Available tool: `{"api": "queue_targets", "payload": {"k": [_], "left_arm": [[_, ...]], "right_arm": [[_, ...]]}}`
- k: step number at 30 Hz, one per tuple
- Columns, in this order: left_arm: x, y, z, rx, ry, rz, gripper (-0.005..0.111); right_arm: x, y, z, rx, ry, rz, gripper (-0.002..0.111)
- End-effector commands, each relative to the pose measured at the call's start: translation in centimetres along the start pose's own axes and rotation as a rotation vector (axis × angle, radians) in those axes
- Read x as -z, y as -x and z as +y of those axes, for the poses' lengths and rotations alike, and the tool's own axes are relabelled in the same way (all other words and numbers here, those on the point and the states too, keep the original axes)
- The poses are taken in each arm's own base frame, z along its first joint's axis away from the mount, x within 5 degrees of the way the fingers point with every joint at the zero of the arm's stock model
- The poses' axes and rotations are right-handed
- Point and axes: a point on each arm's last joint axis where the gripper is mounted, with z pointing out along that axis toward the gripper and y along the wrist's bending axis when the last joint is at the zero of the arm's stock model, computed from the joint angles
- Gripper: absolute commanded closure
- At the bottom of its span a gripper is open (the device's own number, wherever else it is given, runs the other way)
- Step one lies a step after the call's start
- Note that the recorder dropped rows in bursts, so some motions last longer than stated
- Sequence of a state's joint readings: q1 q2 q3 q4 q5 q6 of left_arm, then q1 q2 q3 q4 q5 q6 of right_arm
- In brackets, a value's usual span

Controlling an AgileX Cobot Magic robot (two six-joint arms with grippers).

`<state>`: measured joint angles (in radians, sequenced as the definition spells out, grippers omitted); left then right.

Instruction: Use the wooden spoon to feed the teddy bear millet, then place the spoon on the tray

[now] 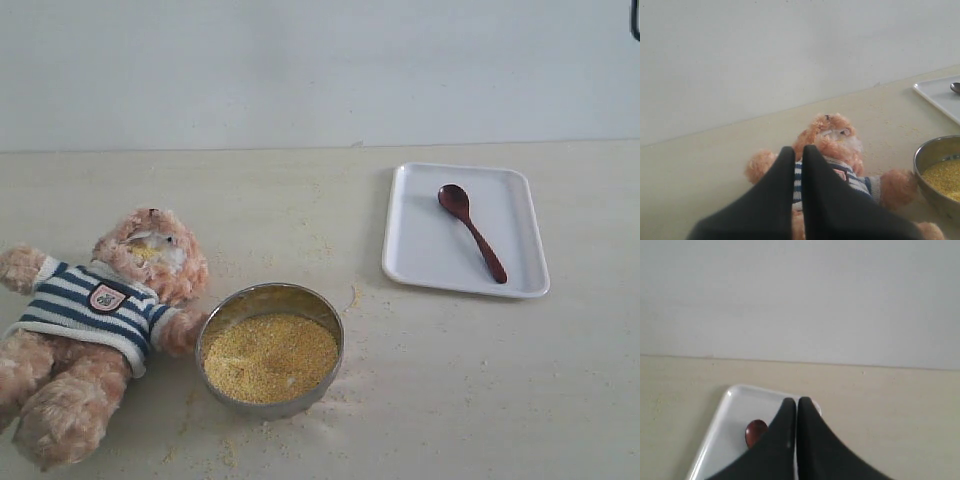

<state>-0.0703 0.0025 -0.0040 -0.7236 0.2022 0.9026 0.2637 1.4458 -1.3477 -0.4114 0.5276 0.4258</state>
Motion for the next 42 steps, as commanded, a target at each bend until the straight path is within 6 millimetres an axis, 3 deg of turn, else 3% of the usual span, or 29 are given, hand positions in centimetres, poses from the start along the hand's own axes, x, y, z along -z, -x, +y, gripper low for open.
{"api": "queue_targets", "payload": {"k": [1, 4, 5, 9, 13, 18, 24, 28, 33, 37, 42], "left_arm": [[0.0, -0.1, 0.0, 0.014, -0.003, -0.002, 0.102], [0.0, -0.1, 0.0, 0.014, -0.003, -0.002, 0.102], [0.0, -0.1, 0.0, 0.014, -0.003, -0.002, 0.102], [0.0, -0.1, 0.0, 0.014, -0.003, -0.002, 0.102], [0.0, -0.1, 0.0, 0.014, -0.003, -0.002, 0.102], [0.0, -0.1, 0.0, 0.014, -0.003, -0.002, 0.102], [0.0, -0.1, -0.1, 0.014, -0.005, 0.000, 0.102], [0.0, -0.1, -0.1, 0.014, -0.005, 0.000, 0.102], [0.0, -0.1, -0.1, 0.014, -0.005, 0.000, 0.102], [0.0, -0.1, -0.1, 0.014, -0.005, 0.000, 0.102], [0.0, -0.1, -0.1, 0.014, -0.005, 0.000, 0.102]], "right_arm": [[5.0, -2.3, -0.6, 0.033, 0.094, -0.280, 0.108], [8.6, -4.6, -1.2, 0.024, 0.186, -0.450, 0.108], [10.0, -6.3, -1.9, 0.006, 0.197, -0.496, 0.108], [14.4, -11.0, -4.7, -0.092, 0.033, -0.458, 0.108], [19.8, -16.3, -5.1, -0.073, 0.000, -0.616, 0.108], [24.1, -20.2, -6.2, -0.151, -0.080, -0.718, 0.108], [24.1, -21.3, -6.8, -0.174, -0.155, -0.622, 0.108], [24.5, -20.7, -6.4, -0.052, -0.146, -0.694, 0.108], [24.2, -20.8, -6.3, -0.044, -0.133, -0.698, 0.108], [21.6, -22.7, -5.6, -0.043, -0.070, -0.596, 0.108], [16.8, -27.4, -4.3, 0.081, 0.011, -0.459, 0.108]]}}
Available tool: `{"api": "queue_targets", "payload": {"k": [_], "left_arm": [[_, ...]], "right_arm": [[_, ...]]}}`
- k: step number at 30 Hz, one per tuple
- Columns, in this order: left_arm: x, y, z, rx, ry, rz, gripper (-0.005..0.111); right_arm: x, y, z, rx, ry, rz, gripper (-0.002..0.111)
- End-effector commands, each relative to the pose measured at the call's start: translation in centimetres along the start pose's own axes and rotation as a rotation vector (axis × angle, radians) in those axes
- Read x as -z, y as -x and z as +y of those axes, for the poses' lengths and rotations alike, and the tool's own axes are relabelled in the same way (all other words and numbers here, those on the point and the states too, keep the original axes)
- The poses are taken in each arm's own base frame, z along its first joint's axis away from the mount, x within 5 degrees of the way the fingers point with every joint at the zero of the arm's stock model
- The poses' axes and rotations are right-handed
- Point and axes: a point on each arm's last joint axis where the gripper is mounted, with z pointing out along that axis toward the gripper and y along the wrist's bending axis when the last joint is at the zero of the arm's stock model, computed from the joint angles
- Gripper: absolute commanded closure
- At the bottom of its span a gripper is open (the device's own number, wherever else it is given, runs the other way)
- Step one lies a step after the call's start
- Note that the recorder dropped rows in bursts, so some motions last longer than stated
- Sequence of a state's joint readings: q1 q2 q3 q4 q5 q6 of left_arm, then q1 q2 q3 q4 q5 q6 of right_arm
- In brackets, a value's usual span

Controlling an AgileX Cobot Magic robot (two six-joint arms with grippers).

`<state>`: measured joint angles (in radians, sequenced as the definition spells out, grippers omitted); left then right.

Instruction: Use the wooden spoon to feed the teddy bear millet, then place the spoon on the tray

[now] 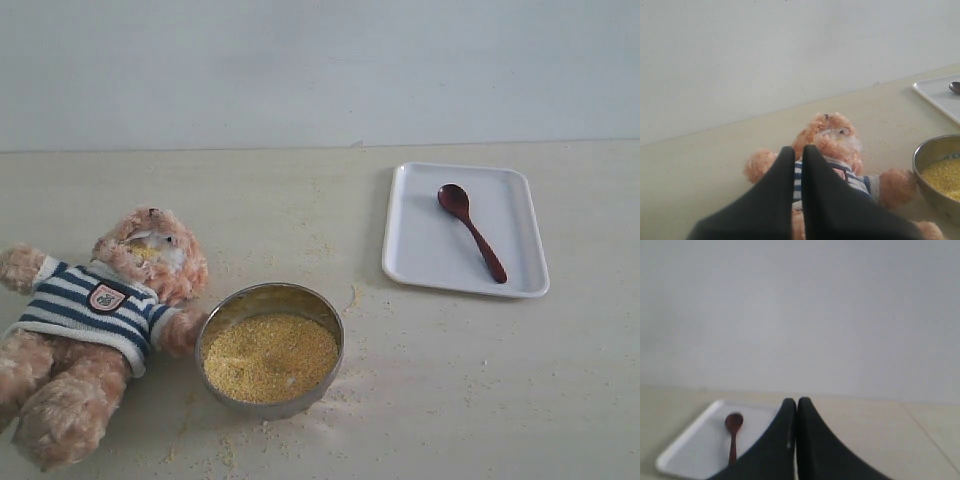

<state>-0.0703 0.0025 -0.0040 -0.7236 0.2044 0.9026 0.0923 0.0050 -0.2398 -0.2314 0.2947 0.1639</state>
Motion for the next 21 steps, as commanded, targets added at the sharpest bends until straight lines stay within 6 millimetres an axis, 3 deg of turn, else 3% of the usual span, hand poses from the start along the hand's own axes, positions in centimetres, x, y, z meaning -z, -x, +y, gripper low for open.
{"api": "queue_targets", "payload": {"k": [1, 2, 4, 8, 21], "left_arm": [[0.0, -0.1, 0.0, 0.014, -0.003, -0.002, 0.102], [0.0, -0.1, 0.0, 0.014, -0.003, -0.002, 0.102], [0.0, -0.1, 0.0, 0.014, -0.004, -0.001, 0.102], [0.0, -0.1, 0.0, 0.014, -0.004, -0.001, 0.102], [0.0, -0.1, 0.0, 0.014, -0.004, -0.001, 0.102]], "right_arm": [[-1.4, -5.8, 1.0, 0.039, 0.065, 0.054, 0.108], [-1.5, -5.8, 1.0, 0.020, 0.062, -0.007, 0.108], [-1.3, -7.4, 1.0, 0.017, 0.065, 0.178, 0.108], [-1.2, -8.2, 0.7, 0.036, 0.009, 0.263, 0.108], [-1.1, -8.3, 0.2, 0.016, -0.071, 0.276, 0.108]]}}
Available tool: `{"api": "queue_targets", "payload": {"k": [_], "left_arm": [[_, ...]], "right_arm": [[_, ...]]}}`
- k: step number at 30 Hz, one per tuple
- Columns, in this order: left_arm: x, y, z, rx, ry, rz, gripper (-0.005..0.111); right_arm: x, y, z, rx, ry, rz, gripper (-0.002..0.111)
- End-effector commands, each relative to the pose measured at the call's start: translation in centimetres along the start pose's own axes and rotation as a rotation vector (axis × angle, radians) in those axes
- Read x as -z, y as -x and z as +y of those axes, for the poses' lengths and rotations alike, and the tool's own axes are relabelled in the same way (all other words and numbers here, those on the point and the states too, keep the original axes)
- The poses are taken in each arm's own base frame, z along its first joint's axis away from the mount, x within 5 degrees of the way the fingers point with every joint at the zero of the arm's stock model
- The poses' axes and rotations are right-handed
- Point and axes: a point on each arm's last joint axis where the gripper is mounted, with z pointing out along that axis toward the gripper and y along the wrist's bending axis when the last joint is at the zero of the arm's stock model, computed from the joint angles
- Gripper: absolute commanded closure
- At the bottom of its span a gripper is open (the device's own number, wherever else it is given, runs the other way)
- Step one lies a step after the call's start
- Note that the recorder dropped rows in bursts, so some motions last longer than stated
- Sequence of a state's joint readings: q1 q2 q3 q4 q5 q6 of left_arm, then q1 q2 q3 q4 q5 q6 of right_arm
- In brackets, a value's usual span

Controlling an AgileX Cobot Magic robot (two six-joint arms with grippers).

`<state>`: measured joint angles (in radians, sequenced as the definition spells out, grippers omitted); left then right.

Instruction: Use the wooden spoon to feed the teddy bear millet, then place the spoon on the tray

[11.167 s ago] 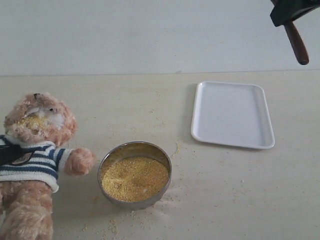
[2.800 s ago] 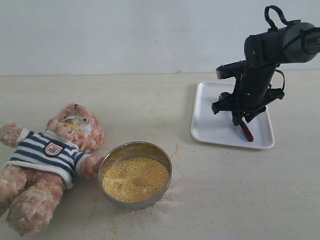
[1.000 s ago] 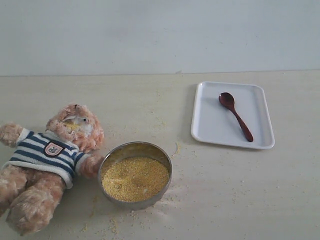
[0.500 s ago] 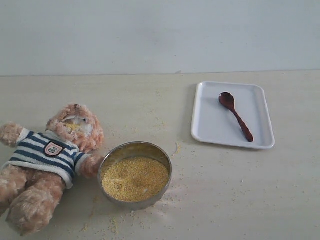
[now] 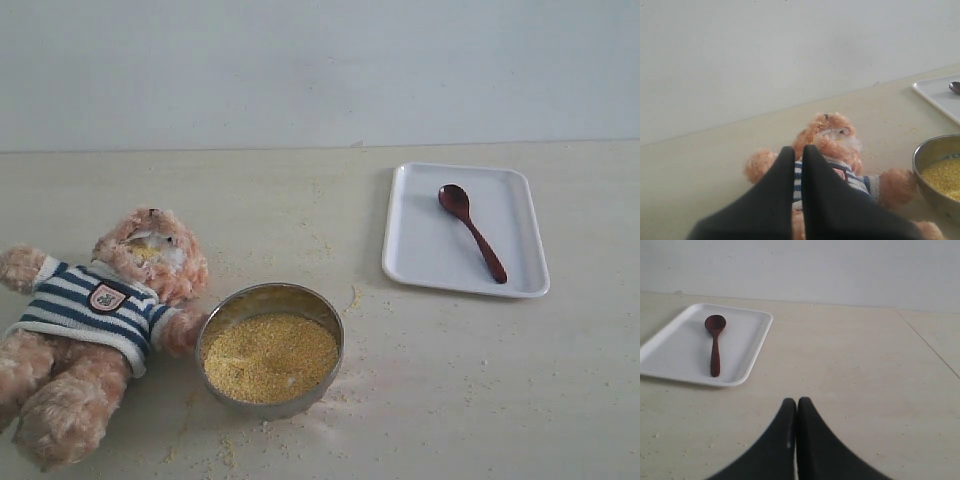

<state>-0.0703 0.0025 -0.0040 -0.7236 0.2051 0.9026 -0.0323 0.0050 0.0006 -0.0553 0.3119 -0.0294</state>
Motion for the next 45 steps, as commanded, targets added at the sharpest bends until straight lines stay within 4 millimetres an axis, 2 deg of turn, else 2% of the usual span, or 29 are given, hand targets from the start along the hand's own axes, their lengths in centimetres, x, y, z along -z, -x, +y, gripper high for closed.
{"api": "queue_targets", "payload": {"k": [1, 20, 23, 24, 27, 31, 36, 38, 42, 45], "left_arm": [[0.0, -0.1, 0.0, 0.014, -0.004, -0.001, 0.102], [0.0, -0.1, 0.0, 0.011, -0.003, -0.002, 0.102], [0.0, -0.4, 0.1, -0.096, 0.016, 0.034, 0.102], [0.0, -0.5, 0.3, -0.066, 0.039, 0.044, 0.102], [0.1, -1.0, 0.7, 0.203, 0.118, 0.095, 0.102], [0.3, -2.0, 1.2, 0.480, 0.221, 0.178, 0.102], [0.3, -1.9, 1.5, 0.628, 0.269, 0.131, 0.102], [0.3, -1.9, 1.5, 0.580, 0.266, 0.138, 0.102], [0.3, -1.9, 1.4, 0.311, 0.228, 0.172, 0.102], [0.2, -1.8, 1.2, 0.339, 0.207, 0.166, 0.102]], "right_arm": [[0.0, -0.1, -0.1, 0.005, -0.015, 0.005, 0.108], [0.0, -0.1, -0.1, 0.003, -0.015, 0.006, 0.108], [0.0, -0.1, -0.1, 0.003, -0.015, 0.006, 0.108], [0.0, -0.1, -0.1, -0.004, -0.015, 0.006, 0.108], [0.0, -0.1, -0.1, -0.004, -0.015, 0.006, 0.108], [0.0, -0.1, -0.1, -0.004, -0.015, 0.006, 0.108], [0.0, -0.1, -0.1, -0.004, -0.015, 0.006, 0.108], [0.0, -0.1, -0.1, -0.004, -0.015, 0.006, 0.108], [0.0, -0.1, -0.1, -0.004, -0.015, 0.006, 0.108], [0.0, -0.1, -0.1, -0.004, -0.015, 0.006, 0.108]]}}
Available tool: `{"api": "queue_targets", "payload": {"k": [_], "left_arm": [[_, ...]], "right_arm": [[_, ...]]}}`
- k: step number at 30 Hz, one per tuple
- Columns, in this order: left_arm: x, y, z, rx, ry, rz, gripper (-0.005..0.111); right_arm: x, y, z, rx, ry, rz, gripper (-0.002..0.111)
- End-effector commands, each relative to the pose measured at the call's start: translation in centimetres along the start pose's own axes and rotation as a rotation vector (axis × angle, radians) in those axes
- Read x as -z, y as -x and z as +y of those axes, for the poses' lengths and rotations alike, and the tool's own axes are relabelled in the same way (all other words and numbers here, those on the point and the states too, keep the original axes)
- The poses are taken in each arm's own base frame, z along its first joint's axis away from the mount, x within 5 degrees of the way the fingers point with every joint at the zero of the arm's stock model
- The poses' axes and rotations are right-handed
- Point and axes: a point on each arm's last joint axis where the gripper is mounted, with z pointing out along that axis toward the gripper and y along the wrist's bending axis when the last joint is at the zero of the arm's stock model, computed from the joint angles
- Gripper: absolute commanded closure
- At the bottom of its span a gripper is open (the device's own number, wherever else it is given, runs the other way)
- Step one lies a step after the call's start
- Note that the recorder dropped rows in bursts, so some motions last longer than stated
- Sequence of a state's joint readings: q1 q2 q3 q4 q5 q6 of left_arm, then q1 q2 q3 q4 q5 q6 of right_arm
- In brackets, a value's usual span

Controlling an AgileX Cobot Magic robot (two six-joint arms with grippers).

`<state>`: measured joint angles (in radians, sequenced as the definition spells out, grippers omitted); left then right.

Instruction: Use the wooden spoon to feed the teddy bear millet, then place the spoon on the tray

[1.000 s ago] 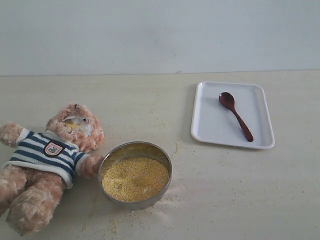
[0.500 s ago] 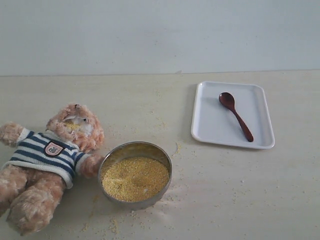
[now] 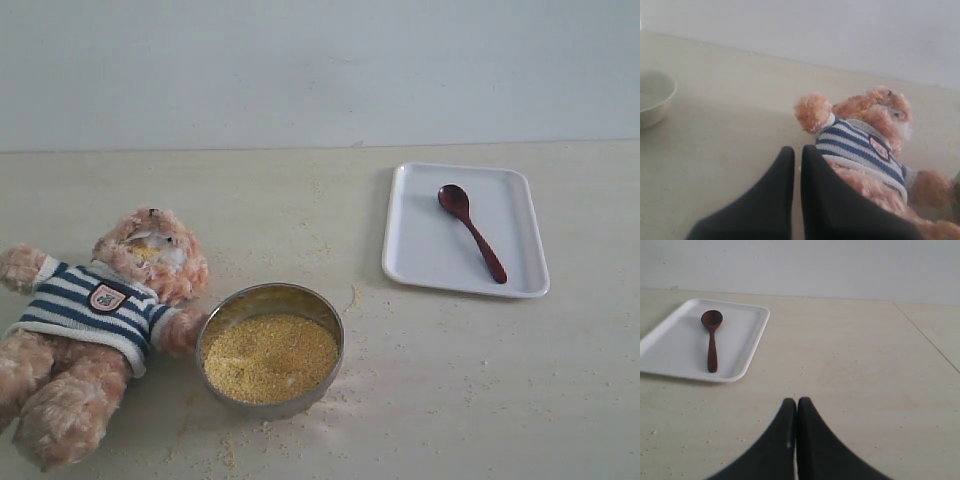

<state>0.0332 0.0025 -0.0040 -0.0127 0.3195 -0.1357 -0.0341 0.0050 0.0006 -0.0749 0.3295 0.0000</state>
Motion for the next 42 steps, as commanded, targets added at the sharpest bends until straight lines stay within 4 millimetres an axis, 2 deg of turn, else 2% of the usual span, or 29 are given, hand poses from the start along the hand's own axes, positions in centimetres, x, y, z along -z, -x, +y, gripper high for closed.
{"api": "queue_targets", "payload": {"k": [1, 10, 42], "left_arm": [[-0.02, -0.10, -0.20, -0.025, -0.023, -0.001, 0.102], [-0.02, -0.09, -0.19, -0.112, -0.021, -0.002, 0.102], [-0.02, -0.09, -0.19, -0.112, -0.021, -0.002, 0.102]], "right_arm": [[0.04, 0.10, -0.05, 0.007, -0.008, -0.012, 0.108], [0.04, 0.10, -0.05, 0.007, -0.008, -0.012, 0.108], [0.04, 0.10, -0.05, 0.007, -0.008, -0.012, 0.108]]}}
